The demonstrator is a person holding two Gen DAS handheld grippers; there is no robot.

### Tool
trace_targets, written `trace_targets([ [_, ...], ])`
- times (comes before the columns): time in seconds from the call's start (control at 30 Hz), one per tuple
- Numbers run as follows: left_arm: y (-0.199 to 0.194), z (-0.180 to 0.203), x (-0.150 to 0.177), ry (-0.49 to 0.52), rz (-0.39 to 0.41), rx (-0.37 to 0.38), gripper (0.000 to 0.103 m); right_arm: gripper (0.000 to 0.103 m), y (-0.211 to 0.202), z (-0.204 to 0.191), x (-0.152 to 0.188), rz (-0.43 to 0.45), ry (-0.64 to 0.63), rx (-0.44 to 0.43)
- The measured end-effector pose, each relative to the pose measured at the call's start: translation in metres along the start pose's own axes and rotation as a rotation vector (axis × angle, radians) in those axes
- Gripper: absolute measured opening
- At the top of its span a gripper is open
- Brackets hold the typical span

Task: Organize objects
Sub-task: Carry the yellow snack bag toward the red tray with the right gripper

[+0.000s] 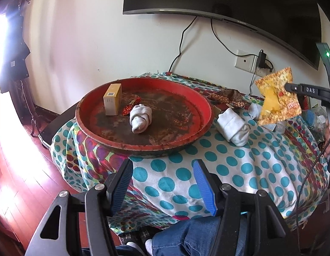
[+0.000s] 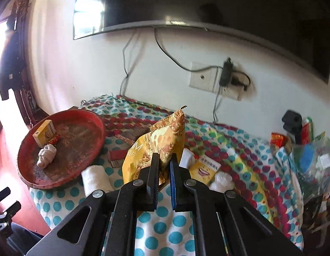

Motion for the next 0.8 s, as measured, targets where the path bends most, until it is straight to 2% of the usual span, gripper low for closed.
trace_targets([
  [0.43, -0.017, -0.013, -0.006, -0.026, 0.047, -0.025, 0.061, 0.008, -0.009, -0.076, -0.025, 0.057, -0.079, -0.037],
  [0.8, -0.03, -0.021, -0.011, -0.042, 0.074, -0.047, 0.061, 0.008, -0.011, -0.129, -0.033, 0.066, -0.14, -0.085],
])
Point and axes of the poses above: each gripper's, at about its wrist camera, not at the fingertips, and y roughly the way its jaws point, z to its right, x to its underside, the point moved 1 cm from there along y, roughly the way its jaws point, and after that the axes turned 11 degrees about y, right-handed, at the moved point
